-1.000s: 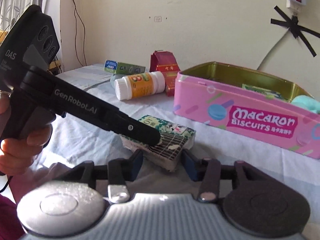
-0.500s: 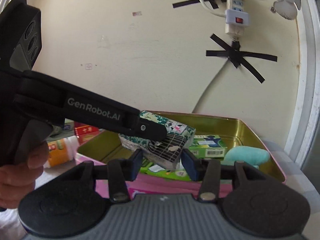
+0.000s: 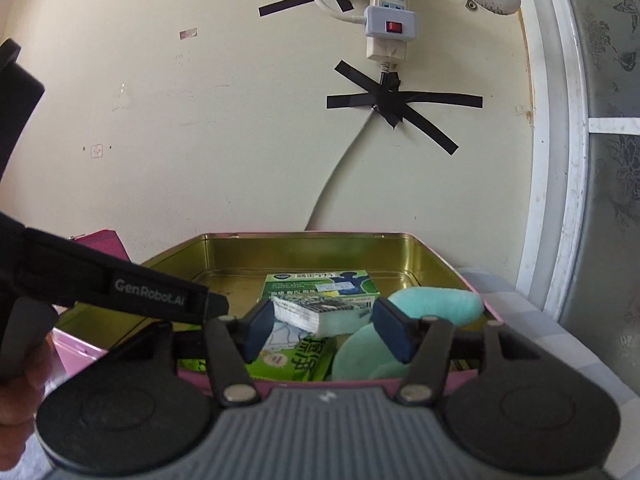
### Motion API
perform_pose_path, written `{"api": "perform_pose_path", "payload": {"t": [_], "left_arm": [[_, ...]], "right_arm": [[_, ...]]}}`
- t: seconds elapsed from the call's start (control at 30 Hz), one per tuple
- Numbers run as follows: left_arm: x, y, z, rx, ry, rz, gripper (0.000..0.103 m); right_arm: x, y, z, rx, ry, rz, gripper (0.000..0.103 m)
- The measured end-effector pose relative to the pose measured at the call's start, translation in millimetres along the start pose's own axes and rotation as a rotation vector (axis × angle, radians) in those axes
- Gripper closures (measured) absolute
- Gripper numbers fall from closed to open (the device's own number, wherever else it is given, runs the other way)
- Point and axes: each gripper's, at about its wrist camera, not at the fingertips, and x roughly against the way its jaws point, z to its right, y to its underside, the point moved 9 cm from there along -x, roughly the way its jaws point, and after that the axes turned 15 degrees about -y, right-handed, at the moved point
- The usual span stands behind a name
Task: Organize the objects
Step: 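Reach the left gripper to the white pill bottle and grasp it, then lay the pill bottle on its side and open the left gripper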
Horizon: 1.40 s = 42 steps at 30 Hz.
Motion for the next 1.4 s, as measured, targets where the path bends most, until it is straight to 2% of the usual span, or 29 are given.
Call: {"api": "perform_pose_path", "payload": {"t": [0.13,0.17,0.2,0.3,0.4,0.53,0.67,0.8,0.87,0.9,1.07,1.23,1.4], "left_arm": [[36,6,-45,0.055,-0.006,0.048,0.043],[44,9,-60,0.073,-0.013,0.064,0.039],[52,14,-76,0.085,-0.034,0.083,0.033],[65,29,-126,0.11,-0.144,0.12,0.028],[60,44,-167,0.155,-0.198,0.072,0.029],[47,63,-191,0.225,-0.185,-0.02,0.029],[37,65,-191,0.245,-0.15,-0.046,0.029],[25,62,-175,0.193,-0.147,-0.044,0.028],[16,67,-169,0.179,-0.144,-0.063,0.031],[11,73,-169,0.176,-0.146,-0.081,0.039],[16,84,-166,0.193,-0.108,-0.115,0.047],[41,99,-157,0.238,-0.03,-0.166,0.047],[68,114,-137,0.135,0.021,-0.14,0.049]], "right_arm": [[16,-5,-17,-0.018,-0.046,0.023,0.043],[20,-5,-22,-0.016,-0.059,0.027,0.043],[23,-7,-29,-0.016,-0.076,0.03,0.042],[34,-8,-55,-0.038,-0.159,0.032,0.04],[38,-2,-89,-0.066,-0.271,0.012,0.04],[34,15,-143,-0.069,-0.421,-0.068,0.04],[22,35,-179,0.001,-0.458,-0.152,0.04],[10,54,-185,-0.019,-0.454,-0.231,0.04],[10,53,-177,-0.073,-0.458,-0.222,0.04],[10,53,-175,-0.092,-0.458,-0.217,0.039],[15,51,-175,-0.101,-0.47,-0.194,0.037],[17,50,-175,-0.112,-0.479,-0.188,0.036],[22,44,-159,-0.204,-0.498,-0.148,0.033]]}}
